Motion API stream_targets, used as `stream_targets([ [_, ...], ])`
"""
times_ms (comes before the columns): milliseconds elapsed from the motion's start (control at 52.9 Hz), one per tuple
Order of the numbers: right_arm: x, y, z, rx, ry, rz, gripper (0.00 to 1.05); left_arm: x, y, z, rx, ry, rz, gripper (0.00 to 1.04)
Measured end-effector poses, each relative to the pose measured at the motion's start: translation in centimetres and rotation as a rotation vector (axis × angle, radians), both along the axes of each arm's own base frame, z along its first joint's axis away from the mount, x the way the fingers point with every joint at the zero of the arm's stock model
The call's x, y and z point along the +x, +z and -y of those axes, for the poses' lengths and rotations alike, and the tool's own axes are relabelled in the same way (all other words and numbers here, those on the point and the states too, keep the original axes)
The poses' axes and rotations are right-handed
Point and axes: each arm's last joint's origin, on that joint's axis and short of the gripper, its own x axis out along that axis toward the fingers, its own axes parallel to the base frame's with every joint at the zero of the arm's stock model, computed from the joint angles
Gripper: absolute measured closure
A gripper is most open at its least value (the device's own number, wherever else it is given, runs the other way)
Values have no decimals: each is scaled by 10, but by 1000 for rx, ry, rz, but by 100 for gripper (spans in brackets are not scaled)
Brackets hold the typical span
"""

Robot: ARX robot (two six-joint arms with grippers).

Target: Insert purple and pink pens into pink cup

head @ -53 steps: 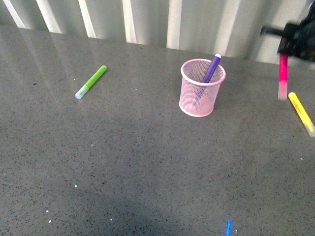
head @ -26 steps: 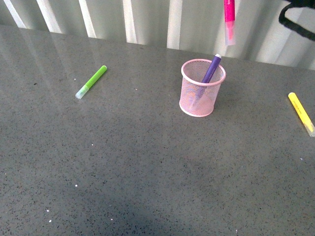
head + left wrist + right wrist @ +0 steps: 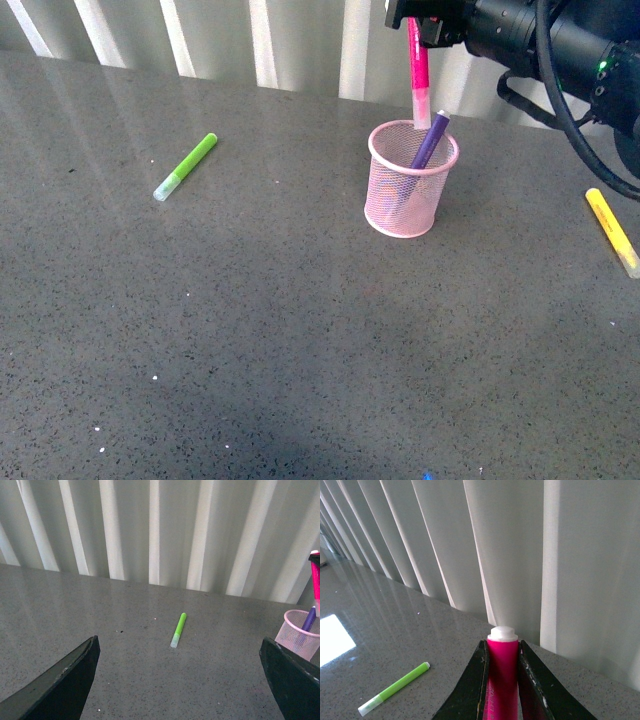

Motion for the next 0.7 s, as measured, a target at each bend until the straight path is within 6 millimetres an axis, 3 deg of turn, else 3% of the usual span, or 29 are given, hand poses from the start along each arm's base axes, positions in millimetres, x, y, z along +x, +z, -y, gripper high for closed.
stream_targets([
  [227, 2, -16, 0, 22, 3, -25, 93, 0, 0, 0, 0, 0, 0, 7],
  [700, 2, -27, 6, 47, -8, -30, 91, 0, 0, 0, 0, 0, 0, 7],
])
